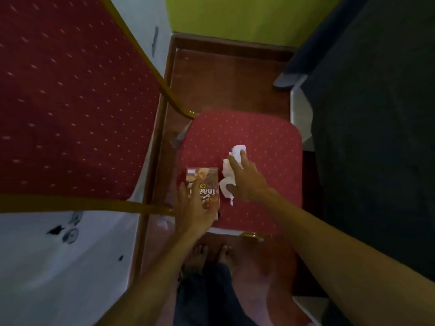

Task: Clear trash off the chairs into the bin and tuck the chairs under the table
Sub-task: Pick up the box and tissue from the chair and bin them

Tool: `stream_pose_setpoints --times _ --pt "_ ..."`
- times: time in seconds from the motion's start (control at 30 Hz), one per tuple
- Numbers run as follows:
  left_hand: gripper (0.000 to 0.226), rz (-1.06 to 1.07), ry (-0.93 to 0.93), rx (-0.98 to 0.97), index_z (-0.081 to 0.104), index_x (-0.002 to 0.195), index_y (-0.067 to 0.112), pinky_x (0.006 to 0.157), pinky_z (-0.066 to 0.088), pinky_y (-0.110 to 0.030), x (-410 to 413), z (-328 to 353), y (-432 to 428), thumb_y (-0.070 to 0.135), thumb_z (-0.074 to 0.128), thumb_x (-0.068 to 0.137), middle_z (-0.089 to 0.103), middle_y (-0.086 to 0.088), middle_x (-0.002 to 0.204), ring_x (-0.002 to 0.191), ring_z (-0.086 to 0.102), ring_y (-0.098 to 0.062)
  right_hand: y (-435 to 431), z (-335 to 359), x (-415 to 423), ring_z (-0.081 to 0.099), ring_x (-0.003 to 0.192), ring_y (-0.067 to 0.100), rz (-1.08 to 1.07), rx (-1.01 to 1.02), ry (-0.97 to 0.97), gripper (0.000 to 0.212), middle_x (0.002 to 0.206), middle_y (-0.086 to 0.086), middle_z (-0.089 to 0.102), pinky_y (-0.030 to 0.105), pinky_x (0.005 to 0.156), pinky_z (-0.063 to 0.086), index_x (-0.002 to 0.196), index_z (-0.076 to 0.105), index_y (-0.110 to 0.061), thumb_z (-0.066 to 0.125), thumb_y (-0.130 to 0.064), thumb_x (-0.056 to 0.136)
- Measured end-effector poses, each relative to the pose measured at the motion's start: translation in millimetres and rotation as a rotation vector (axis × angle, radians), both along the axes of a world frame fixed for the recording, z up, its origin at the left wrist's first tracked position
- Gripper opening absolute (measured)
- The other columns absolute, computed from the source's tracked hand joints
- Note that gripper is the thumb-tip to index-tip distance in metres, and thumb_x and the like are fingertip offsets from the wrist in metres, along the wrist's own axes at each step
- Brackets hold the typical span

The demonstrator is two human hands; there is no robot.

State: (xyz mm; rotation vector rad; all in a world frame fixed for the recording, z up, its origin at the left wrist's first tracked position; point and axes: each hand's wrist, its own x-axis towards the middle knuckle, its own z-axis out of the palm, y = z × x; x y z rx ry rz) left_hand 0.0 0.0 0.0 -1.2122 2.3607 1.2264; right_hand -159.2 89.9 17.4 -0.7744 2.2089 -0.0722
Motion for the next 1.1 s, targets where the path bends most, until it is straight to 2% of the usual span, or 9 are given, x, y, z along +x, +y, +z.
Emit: stream_pose_setpoints --times 0.13,0.27,0.43,0.57,0.67,0.77,0.87,1.0,1.1 --pt "0.111 -0.069 -0.098 -0.170 0.001 0.160 0.037 0.120 0.015 -0.063 -16 -22 20 0.062 0.070 0.077 -0.005 -0.021 0.167 0.154 0.001 -0.043 9 -41 15 0.011 0.155 0.037 -0.078 -0.047 0.050 0.083 0.172 0.011 0.004 0.061 0.118 0.027 0.164 0.014 -0.028 0.063 -0.033 0.097" --pt "0.108 -0.020 -0.087 -0.200 0.011 0.158 0.042 0.117 0.026 -0.062 -11 -25 15 0.044 0.078 0.074 0.005 -0.023 0.166 0.151 0.013 -0.045 26 -52 45 0.043 0.135 0.037 -0.189 -0.255 0.239 0.062 0.152 0.009 0.050 0.055 0.103 0.042 0.146 0.055 -0.026 0.066 -0.015 0.086" --pt "0.100 0.033 -0.044 0.093 0.022 0.149 0.058 0.099 0.052 -0.052 -24 2 -4 0.046 0.076 0.066 0.045 -0.009 0.144 0.127 0.052 -0.029 30 -40 59 0.065 0.091 0.017 -0.466 -0.478 0.129 0.024 0.106 -0.001 0.075 0.041 0.073 0.055 0.111 0.075 -0.024 0.062 -0.016 0.093" --pt "0.084 0.042 0.092 0.325 0.035 0.146 0.055 0.083 0.060 -0.029 -39 36 -3 0.040 0.075 0.074 0.069 0.022 0.104 0.093 0.067 0.005 28 0 60 0.065 0.110 0.006 -0.981 -0.496 -0.108 0.025 0.117 -0.018 0.069 0.029 0.085 0.052 0.119 0.071 -0.030 0.053 -0.029 0.103" --pt "0.082 0.009 0.137 0.440 0.031 0.144 0.064 0.089 0.060 -0.035 -50 61 12 0.043 0.072 0.077 0.061 0.033 0.109 0.104 0.065 0.002 38 18 61 0.073 0.100 0.012 -1.259 -0.603 -0.243 0.023 0.105 -0.012 0.077 0.038 0.086 0.061 0.117 0.072 -0.035 0.058 -0.033 0.098" --pt "0.077 -0.041 0.146 0.536 0.031 0.136 0.073 0.087 0.061 -0.035 -58 83 28 0.043 0.072 0.078 0.063 0.030 0.120 0.106 0.067 0.000 59 44 60 0.074 0.089 0.002 -1.369 -0.724 -0.314 0.016 0.092 -0.020 0.077 0.018 0.071 0.058 0.106 0.071 -0.042 0.060 -0.032 0.102" --pt "0.075 -0.104 0.177 0.648 0.037 0.143 0.063 0.066 0.059 -0.016 -59 105 47 0.028 0.073 0.087 0.067 0.021 0.126 0.098 0.071 0.003 85 73 67 0.072 0.102 -0.002 -1.474 -0.871 -0.353 0.036 0.115 -0.021 0.073 0.019 0.080 0.060 0.136 0.062 -0.040 0.064 -0.036 0.100" --pt "0.073 -0.219 0.198 0.748 0.040 0.145 0.056 0.079 0.063 -0.033 -60 136 85 0.021 0.071 0.089 0.070 0.014 0.127 0.108 0.072 -0.008 128 116 79 0.074 0.087 -0.006 -1.611 -1.039 -0.378 0.024 0.091 -0.025 0.078 0.013 0.067 0.057 0.118 0.071 -0.035 0.061 -0.021 0.102" --pt "0.077 -0.314 0.214 0.786 0.038 0.144 0.060 0.089 0.060 -0.044 -61 152 115 0.021 0.073 0.087 0.067 0.011 0.132 0.118 0.068 -0.017 159 141 90 0.075 0.098 0.004 -1.683 -1.110 -0.353 0.031 0.100 -0.018 0.079 0.026 0.086 0.061 0.111 0.073 -0.037 0.056 -0.012 0.103"
